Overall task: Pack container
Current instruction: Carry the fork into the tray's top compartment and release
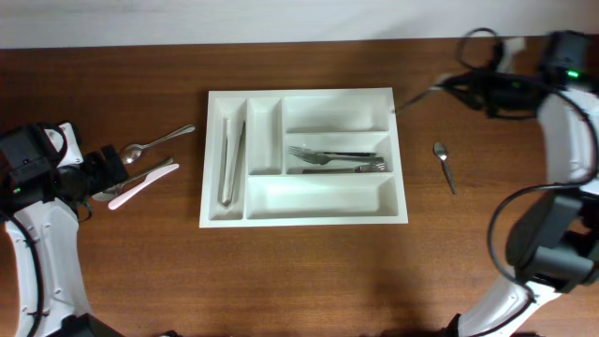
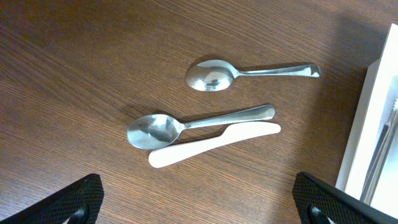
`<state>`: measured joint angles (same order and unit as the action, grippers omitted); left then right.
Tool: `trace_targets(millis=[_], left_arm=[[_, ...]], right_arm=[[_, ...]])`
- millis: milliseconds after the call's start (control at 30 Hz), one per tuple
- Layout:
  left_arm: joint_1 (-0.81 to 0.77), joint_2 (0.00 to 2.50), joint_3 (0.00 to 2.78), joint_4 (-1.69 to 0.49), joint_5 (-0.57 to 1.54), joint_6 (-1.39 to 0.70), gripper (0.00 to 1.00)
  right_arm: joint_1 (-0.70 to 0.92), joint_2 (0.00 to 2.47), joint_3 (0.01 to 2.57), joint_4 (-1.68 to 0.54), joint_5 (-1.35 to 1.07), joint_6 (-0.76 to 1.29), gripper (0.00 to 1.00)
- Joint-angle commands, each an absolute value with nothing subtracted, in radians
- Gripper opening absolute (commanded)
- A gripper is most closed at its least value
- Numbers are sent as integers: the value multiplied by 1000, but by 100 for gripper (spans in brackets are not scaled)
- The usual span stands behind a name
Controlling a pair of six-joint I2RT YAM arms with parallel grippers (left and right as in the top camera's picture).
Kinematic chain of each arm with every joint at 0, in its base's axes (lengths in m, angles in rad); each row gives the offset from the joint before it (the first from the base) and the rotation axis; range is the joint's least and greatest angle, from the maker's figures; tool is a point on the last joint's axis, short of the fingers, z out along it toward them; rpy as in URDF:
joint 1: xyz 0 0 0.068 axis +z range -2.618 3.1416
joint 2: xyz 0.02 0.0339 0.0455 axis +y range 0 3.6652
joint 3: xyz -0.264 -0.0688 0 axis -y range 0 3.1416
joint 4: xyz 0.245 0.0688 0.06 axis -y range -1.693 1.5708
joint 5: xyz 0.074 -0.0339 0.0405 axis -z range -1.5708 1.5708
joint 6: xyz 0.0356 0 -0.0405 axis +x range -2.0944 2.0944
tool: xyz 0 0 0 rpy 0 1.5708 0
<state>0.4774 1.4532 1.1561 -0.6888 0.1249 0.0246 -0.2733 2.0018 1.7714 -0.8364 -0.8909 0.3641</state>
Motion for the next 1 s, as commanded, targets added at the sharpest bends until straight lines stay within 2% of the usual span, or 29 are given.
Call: trace_targets(millis=[0,267,467,967], left_arm=[[481,1459,1172,-686,142,15,99],[481,1459,1172,-686,142,15,99],[481,1459,1172,-686,142,15,99],[481,1459,1172,-686,142,15,99]], right_arm=[[-185,1989,1767,-817,-733,492,4],[27,1990,1767,-683,-451,731,4],[112,1995,1767,-672,-221,859,4],[140,2121,1767,-672,-263,1037,4]])
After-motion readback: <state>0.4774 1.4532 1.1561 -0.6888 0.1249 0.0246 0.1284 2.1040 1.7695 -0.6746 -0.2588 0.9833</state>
